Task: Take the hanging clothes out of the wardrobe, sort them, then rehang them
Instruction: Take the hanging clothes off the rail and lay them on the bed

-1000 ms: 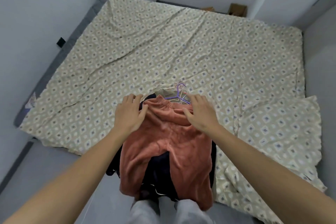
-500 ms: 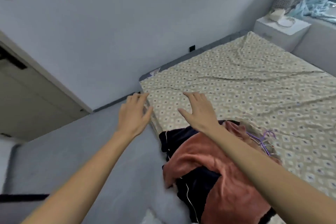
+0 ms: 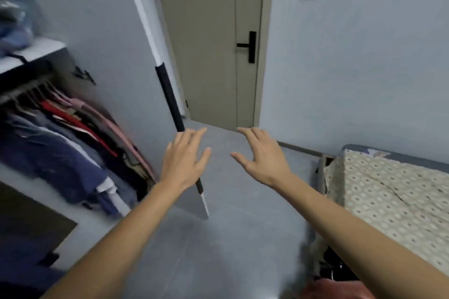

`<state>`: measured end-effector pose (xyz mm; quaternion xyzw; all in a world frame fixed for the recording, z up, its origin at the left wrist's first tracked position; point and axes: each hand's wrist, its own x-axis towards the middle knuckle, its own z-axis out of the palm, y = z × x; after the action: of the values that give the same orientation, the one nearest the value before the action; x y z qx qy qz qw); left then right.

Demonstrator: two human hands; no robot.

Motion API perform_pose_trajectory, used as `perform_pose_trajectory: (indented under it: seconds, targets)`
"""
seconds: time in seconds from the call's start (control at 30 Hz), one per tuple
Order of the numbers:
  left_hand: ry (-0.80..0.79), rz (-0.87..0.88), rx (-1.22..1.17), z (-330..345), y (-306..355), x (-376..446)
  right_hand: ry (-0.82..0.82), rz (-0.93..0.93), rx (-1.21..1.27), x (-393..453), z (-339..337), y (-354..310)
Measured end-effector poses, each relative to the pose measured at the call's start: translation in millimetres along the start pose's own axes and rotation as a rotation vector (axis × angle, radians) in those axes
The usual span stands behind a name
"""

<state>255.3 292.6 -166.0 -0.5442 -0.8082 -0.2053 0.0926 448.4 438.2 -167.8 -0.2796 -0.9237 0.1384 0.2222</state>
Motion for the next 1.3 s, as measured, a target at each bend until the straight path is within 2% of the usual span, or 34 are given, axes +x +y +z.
perform_pose_trajectory:
  seconds: [0.17,0.4,0.63,0.83,1.0,1.3]
  targets:
    - [0.062,-0.178,0.093,-37.6,-111.6,-11.1,-0.053,-0.158,0.049,75.6,53.1,-91.6]
    - [0.111,-0.401,0.153,-69.2,-211.6,-35.7,-0.150,-0.363,0.119,157.3,125.7,-177.2]
    - [0.098,-0.570,0.245,-70.5,-301.7,-39.2,-0.182,-0.507,0.225,239.0,185.5,-227.7]
    - [0.111,-0.710,0.289,-70.4,-355.5,-39.9,-0.293,-0.565,0.325,291.2,238.9,-255.9]
    - [0.156,-0.780,0.306,-73.4,-387.1,-48.2,-0.376,-0.634,0.391,303.2,280.0,-287.7]
    - [0.181,-0.802,0.250,-76.4,-474.6,-40.8,-0.375,-0.664,0.307,335.2,327.3,-354.1]
